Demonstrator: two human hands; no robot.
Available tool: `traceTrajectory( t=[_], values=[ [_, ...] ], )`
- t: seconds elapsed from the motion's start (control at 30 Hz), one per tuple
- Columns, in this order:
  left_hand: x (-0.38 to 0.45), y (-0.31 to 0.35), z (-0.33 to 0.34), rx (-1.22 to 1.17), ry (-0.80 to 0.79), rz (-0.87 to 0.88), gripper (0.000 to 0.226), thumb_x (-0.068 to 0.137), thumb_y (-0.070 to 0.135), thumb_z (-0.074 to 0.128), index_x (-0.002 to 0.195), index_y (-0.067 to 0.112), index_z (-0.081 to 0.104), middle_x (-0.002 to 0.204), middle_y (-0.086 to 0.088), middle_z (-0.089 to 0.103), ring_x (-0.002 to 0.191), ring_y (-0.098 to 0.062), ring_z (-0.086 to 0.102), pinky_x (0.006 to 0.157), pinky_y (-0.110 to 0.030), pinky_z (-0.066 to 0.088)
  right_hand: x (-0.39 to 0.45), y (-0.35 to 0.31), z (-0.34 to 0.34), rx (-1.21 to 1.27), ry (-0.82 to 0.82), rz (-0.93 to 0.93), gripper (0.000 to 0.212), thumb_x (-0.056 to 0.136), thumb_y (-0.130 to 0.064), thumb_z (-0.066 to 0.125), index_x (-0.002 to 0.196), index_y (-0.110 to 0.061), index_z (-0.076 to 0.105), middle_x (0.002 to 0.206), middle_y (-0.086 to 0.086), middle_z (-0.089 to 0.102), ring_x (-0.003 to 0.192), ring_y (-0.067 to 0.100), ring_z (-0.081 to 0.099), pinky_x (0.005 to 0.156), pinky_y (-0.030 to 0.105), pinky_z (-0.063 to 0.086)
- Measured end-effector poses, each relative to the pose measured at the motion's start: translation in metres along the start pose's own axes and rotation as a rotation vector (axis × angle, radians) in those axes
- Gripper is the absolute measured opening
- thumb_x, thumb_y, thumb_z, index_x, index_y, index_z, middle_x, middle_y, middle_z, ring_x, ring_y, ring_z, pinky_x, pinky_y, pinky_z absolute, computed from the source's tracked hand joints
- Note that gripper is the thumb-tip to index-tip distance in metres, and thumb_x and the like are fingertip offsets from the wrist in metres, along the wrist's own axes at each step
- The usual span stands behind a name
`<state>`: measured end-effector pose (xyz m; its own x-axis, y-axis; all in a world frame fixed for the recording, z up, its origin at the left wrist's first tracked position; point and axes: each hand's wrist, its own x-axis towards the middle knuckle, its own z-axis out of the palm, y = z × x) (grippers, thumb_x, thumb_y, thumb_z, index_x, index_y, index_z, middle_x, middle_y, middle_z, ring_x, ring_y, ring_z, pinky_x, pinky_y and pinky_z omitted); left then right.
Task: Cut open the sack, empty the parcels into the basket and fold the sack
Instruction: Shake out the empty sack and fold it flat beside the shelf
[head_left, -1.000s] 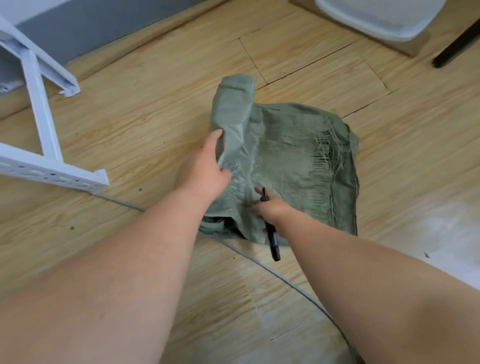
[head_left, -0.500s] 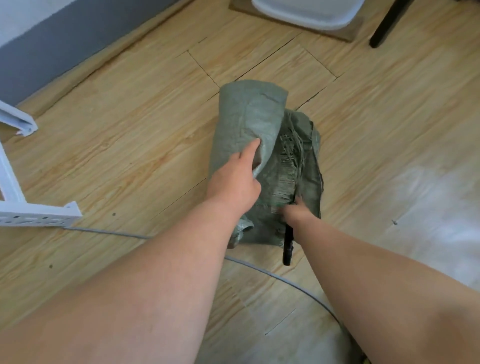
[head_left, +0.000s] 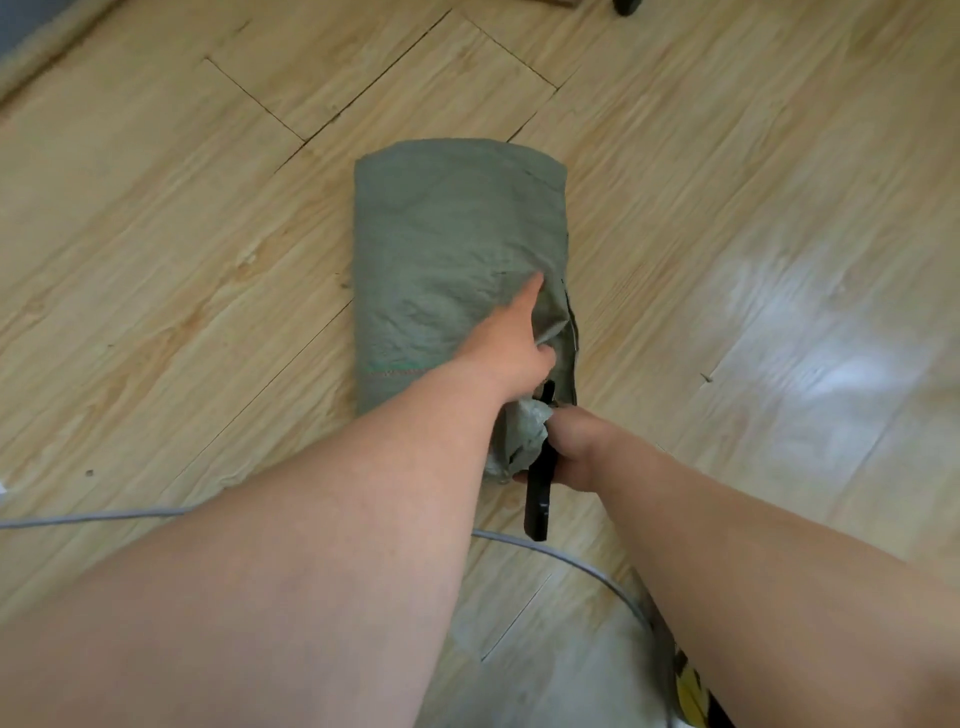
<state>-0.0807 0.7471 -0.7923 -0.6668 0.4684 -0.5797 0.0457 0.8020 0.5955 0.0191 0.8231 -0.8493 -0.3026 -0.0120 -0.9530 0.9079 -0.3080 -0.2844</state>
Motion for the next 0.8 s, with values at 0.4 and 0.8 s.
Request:
traceTrajectory(
  t=[0.4,0.8],
  values=[
    [-0.023,-0.045,0.031,0.269,0.037,0.073,0.076,0.081,0.052,0.065,0.147,0.029,0.034,0.156,-0.001,0.029,0.144,-0.025,0.023,0.117,-0.044,0.022,-0.041,-0.052,0.006,-0.189,0.888,-0.668,0.022,0.093,-0.019,0.048,0.109,-0.014,0.062,0.102,0.005,0.069,0.096,0.025,0.063,0.085,0.032,0.049],
    [-0.041,-0.095,0.014,0.255,-0.114,-0.143,0.041,0.093,0.038,0.055,0.134,0.034,0.054,0.143,-0.002,0.050,0.129,-0.025,0.048,0.107,-0.033,0.039,0.003,-0.045,0.002,-0.895,0.518,-0.405,0.052,0.091,-0.015,0.048,0.142,-0.025,0.044,0.142,0.005,0.048,0.129,0.030,0.046,0.105,0.039,0.041]
  ],
)
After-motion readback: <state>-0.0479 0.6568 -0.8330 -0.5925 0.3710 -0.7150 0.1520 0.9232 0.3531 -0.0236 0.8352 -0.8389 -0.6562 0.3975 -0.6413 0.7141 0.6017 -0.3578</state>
